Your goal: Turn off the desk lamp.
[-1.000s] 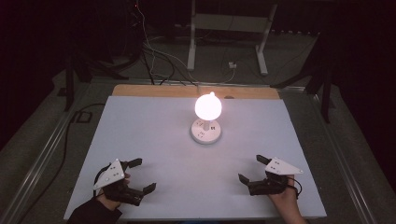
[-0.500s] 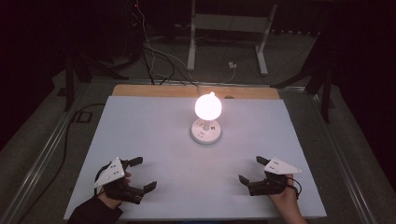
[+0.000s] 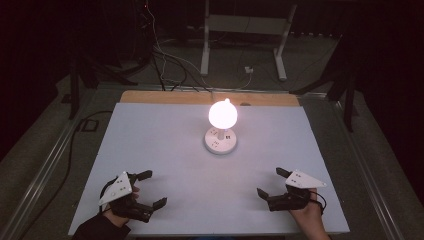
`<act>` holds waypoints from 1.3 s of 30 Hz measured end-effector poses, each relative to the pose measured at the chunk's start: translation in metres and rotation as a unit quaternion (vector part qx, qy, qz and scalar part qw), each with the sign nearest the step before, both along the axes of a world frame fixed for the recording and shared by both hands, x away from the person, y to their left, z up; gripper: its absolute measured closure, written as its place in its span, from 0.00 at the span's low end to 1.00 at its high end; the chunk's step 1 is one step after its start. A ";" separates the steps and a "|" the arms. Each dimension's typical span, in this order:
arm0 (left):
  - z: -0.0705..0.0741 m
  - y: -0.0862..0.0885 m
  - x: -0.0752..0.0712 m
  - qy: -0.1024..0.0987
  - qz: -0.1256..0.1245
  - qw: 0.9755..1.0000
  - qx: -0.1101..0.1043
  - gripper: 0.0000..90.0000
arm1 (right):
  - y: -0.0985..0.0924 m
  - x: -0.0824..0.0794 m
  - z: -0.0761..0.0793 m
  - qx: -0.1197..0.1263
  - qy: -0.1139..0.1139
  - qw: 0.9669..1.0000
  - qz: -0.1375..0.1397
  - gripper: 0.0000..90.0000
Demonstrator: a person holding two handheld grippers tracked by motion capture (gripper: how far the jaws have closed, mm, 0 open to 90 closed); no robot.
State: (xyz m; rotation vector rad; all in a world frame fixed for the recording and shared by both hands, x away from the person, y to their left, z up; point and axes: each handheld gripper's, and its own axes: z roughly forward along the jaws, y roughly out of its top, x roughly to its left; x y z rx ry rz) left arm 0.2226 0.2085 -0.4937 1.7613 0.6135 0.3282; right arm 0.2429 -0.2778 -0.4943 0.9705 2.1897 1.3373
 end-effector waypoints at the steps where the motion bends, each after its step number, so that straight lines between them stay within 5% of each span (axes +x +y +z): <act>1: 0.000 0.000 0.001 0.002 0.002 1.000 0.001 0.01 | 0.001 0.000 0.003 -0.001 -0.004 1.000 -0.002 0.00; 17: -0.001 0.000 0.001 0.006 0.001 1.000 0.000 0.01 | 0.008 0.007 0.020 -0.023 -0.025 0.999 0.000 0.00; 39: -0.001 0.000 0.002 0.008 0.003 1.000 -0.002 0.01 | 0.030 0.030 0.035 -0.016 -0.030 0.999 0.014 0.00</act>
